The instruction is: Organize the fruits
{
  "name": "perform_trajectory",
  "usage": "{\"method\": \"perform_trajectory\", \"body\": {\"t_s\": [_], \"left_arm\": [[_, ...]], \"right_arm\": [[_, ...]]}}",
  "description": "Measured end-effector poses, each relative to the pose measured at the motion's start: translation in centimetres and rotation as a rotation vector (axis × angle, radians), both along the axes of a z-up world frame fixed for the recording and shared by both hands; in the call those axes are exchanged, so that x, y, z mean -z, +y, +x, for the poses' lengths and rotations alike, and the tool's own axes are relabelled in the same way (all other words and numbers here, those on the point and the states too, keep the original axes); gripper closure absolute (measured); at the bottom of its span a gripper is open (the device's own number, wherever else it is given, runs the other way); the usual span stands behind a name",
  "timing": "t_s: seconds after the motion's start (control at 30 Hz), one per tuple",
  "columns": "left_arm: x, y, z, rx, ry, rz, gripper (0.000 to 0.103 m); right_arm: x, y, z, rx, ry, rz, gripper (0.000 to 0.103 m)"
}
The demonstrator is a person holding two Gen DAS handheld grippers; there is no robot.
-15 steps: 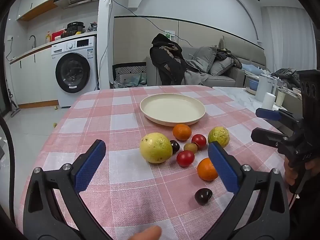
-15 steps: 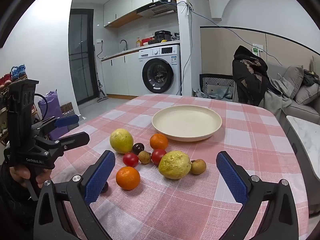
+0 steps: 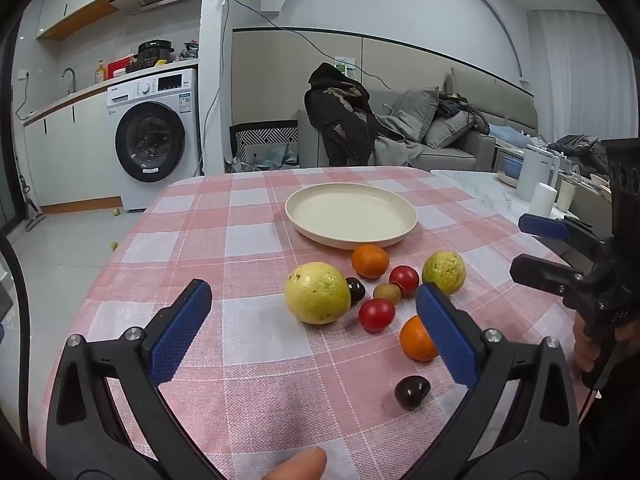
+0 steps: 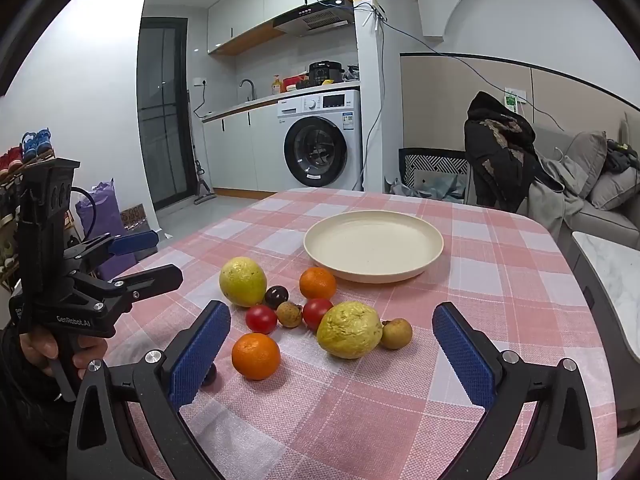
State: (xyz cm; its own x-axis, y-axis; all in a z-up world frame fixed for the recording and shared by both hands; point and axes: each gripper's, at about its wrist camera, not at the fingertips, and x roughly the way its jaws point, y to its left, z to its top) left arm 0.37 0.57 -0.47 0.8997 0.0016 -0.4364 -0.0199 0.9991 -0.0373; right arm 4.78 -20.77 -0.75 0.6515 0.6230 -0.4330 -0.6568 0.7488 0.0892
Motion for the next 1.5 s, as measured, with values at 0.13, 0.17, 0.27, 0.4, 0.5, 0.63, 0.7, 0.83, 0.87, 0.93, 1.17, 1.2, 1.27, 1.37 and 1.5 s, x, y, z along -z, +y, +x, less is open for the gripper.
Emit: {"method": "perform_trajectory", "body": {"t_s": [0.13, 0.17, 0.27, 0.4, 0.5, 0.63, 0.7, 0.83, 0.87, 0.93, 1.17, 1.2, 1.27, 1.37, 1.5], "left_arm": [[-0.1, 0.2, 0.1, 0.007, 0.001, -0.003, 0.001], [-0.4, -0.6, -0.1, 0.009, -0.004, 0.013, 0.001], [-0.4, -0.8, 0.0, 0.014, -0.005, 0.026, 0.001], [-0.4, -0.9, 0.1, 0.019, -0.005, 0.03, 0.001], [-0.5, -1.0, 0.1, 0.021, -0.003, 0.029, 0.001], [-0.5, -1.1, -0.1, 0.022, -0.008, 0.035, 0.001], [-0.5, -1.2, -0.1, 0.018, -0.004, 0.033, 0.001], [-0.5, -1.2, -0.1, 0.019, -0.005, 0.034, 0.001], [-0.5, -1.2, -0.1, 0.018, -0.005, 0.035, 0.001], [-0.5, -1.2, -0.2, 0.018, -0.007, 0.036, 0.001], [-0.5, -1.1, -0.2, 0.018, -0.004, 0.03, 0.001], [-0.6, -1.1, -0.2, 0.017, -0.004, 0.032, 0.001], [-0.6, -1.0, -0.2, 0.019, -0.004, 0.029, 0.001], [-0.6, -1.1, -0.2, 0.014, -0.001, 0.027, 0.001], [-0.6, -1.2, -0.1, 0.019, -0.002, 0.031, 0.001]], "right_arm": [[0.0, 0.0, 0.0, 0.0, -0.001, -0.001, 0.0], [0.0, 0.0, 0.0, 0.0, -0.001, -0.001, 0.0], [0.0, 0.0, 0.0, 0.0, -0.001, -0.001, 0.0], [0.0, 0.0, 0.0, 0.0, -0.001, -0.001, 0.0], [0.0, 0.0, 0.0, 0.0, -0.002, -0.001, 0.0], [0.0, 0.0, 0.0, 0.0, -0.002, -0.002, 0.0], [0.0, 0.0, 0.0, 0.0, -0.001, -0.002, 0.0], [0.0, 0.0, 0.0, 0.0, -0.002, -0.002, 0.0], [0.0, 0.0, 0.0, 0.0, -0.002, -0.002, 0.0], [0.0, 0.0, 0.0, 0.0, -0.001, -0.002, 0.0], [0.0, 0.0, 0.0, 0.0, -0.002, -0.002, 0.0], [0.0, 0.0, 0.0, 0.0, -0.002, -0.003, 0.0], [0.0, 0.0, 0.0, 0.0, -0.001, -0.003, 0.0], [0.0, 0.0, 0.0, 0.001, -0.001, -0.001, 0.0], [0.0, 0.0, 0.0, 0.0, -0.001, -0.002, 0.0]]}}
